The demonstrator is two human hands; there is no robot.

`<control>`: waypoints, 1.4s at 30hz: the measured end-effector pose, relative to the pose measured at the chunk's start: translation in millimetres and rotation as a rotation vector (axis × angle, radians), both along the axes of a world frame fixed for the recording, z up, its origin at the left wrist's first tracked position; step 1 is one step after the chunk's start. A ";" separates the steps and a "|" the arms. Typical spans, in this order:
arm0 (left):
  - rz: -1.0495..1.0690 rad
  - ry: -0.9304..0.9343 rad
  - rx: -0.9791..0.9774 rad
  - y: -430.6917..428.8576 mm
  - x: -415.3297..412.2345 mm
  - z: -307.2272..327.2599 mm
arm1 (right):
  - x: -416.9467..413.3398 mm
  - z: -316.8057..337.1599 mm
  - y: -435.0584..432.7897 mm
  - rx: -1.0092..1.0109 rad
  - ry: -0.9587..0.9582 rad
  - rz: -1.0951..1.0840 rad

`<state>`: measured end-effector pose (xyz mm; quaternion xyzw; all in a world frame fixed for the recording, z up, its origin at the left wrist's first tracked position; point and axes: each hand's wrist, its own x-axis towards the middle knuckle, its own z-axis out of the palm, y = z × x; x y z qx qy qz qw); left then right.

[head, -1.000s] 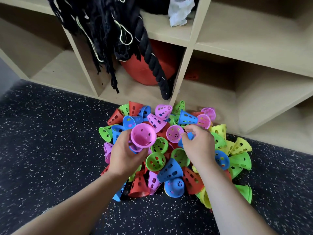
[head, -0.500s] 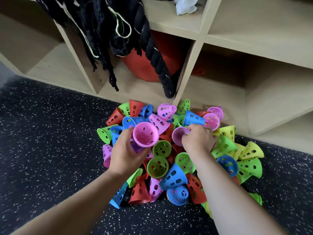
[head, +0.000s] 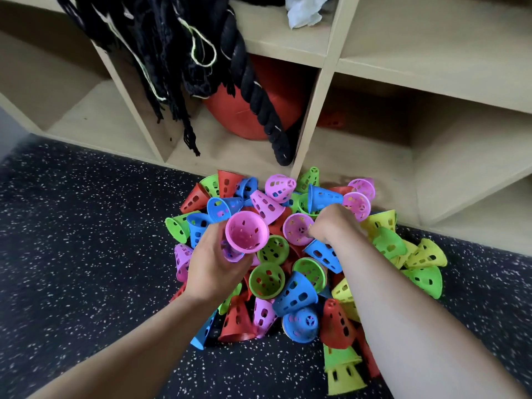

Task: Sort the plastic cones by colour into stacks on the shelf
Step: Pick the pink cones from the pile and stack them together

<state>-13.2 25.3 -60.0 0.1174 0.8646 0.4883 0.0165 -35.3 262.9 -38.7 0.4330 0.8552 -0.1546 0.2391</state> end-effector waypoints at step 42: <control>-0.011 -0.047 -0.048 16.2 29.0 22.3 | 109.5 84.9 0.2 -0.616 0.963 -0.323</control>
